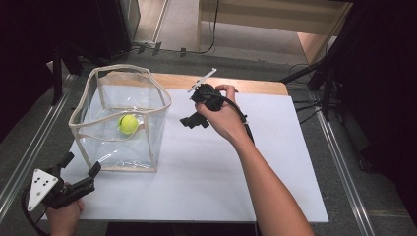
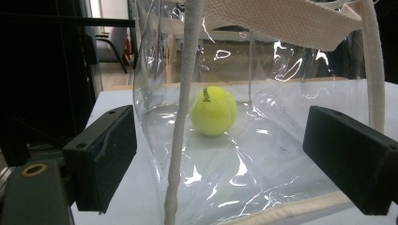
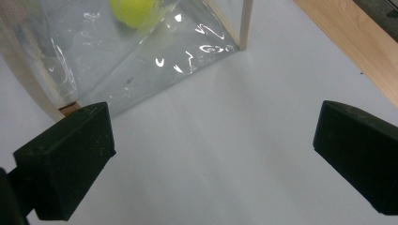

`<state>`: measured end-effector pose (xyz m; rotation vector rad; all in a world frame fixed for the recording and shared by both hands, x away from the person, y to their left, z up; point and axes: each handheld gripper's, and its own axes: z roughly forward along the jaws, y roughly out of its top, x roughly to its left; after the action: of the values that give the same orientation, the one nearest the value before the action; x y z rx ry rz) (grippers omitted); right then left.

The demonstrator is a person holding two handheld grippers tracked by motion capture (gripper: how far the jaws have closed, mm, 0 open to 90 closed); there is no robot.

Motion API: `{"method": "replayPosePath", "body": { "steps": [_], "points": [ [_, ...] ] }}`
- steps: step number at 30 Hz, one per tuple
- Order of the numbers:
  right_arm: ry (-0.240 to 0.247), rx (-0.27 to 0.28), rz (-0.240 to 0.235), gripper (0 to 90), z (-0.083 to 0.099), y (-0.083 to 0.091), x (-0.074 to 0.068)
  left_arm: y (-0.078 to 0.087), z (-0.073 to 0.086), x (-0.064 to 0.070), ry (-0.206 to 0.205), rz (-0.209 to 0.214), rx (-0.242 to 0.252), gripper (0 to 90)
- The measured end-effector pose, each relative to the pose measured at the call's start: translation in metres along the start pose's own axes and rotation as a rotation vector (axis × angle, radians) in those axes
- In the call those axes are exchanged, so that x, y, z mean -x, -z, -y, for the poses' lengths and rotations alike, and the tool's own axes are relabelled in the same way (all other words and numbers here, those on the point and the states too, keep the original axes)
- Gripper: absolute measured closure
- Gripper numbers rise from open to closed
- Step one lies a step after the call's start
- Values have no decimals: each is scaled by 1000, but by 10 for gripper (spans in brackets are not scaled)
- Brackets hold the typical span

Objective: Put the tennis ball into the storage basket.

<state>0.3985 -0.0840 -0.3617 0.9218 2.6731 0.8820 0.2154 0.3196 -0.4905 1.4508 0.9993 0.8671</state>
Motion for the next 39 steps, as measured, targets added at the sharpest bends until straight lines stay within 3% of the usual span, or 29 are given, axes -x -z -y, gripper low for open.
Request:
{"method": "replayPosePath", "body": {
  "steps": [17,25,39],
  "points": [
    [-12,41,14,0,54,-6,-1,0,0,0,-8,-2,-3,103],
    [-54,73,23,0,82,-4,4,0,0,1,-7,-4,-3,103],
    [-82,136,46,0,134,0,12,0,0,2,-10,-6,-3,103]
  ]
}}
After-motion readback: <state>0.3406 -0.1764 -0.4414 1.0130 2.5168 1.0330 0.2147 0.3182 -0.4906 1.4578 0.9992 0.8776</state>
